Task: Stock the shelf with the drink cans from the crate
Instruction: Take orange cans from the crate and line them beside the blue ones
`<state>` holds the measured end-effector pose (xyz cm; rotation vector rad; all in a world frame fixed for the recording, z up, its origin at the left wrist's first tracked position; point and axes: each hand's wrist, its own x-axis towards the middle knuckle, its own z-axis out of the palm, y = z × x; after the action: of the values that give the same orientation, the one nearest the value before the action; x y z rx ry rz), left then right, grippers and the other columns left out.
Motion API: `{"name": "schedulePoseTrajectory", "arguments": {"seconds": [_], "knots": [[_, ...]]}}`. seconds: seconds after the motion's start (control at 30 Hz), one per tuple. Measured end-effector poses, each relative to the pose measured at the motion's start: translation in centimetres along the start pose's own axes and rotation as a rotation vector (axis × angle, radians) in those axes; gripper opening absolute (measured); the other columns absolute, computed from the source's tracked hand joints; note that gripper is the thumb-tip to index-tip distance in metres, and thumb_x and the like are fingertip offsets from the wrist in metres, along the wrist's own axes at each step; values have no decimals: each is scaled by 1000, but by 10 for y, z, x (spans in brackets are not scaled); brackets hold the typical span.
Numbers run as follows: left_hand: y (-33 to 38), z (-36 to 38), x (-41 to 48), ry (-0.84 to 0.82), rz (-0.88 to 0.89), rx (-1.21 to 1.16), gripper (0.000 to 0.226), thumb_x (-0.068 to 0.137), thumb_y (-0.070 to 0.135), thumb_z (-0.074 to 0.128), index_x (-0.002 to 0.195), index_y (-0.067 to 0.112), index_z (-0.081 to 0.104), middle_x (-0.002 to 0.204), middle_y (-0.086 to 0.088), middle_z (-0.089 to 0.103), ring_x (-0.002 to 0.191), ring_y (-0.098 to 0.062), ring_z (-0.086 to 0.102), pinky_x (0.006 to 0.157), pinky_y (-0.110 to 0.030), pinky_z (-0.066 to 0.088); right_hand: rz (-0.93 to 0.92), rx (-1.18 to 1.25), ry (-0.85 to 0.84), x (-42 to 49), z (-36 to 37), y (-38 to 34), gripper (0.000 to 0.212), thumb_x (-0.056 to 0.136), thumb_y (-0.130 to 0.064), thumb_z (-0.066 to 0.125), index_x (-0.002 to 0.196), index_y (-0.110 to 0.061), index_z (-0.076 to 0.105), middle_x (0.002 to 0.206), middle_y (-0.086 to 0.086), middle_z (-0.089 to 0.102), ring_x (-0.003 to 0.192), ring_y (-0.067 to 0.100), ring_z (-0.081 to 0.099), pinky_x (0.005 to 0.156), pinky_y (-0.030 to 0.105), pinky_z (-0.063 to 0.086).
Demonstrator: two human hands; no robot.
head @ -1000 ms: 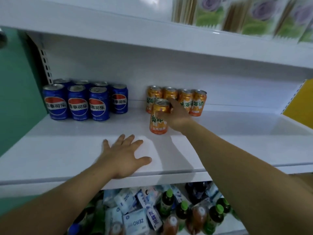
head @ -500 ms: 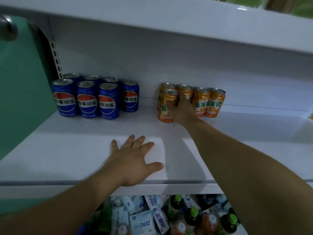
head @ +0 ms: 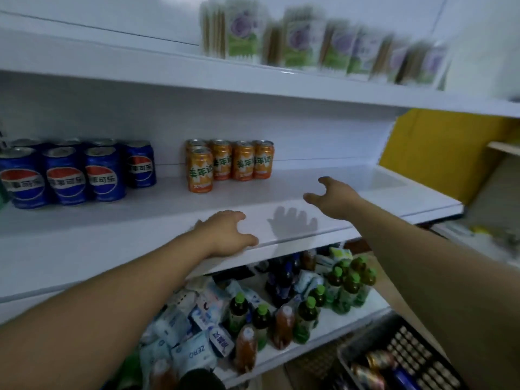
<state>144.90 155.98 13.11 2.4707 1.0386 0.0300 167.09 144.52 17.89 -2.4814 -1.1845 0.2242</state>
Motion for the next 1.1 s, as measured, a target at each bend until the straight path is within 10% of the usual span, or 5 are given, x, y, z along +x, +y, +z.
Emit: {"name": "schedulePoseTrajectory", "arguments": {"seconds": [0.4, 1.1], "knots": [[200, 211, -28, -474, 528, 146, 78, 89, 54, 55, 151, 20, 23, 159, -2, 17, 144, -22, 22, 114, -36, 27, 590, -38, 18, -196, -17, 247, 77, 92, -55, 53, 153, -18, 24, 154, 8, 34, 137, 29, 37, 105, 37, 35], [314, 618, 101, -1057, 316, 94, 82, 77, 43, 72, 146, 23, 33, 146, -2, 42, 126, -24, 47, 103, -39, 42, 1174, 509, -285, -250, 229, 597, 35, 93, -38, 59, 120, -18, 50, 105, 0, 55, 95, 16, 54, 86, 29, 44]]}}
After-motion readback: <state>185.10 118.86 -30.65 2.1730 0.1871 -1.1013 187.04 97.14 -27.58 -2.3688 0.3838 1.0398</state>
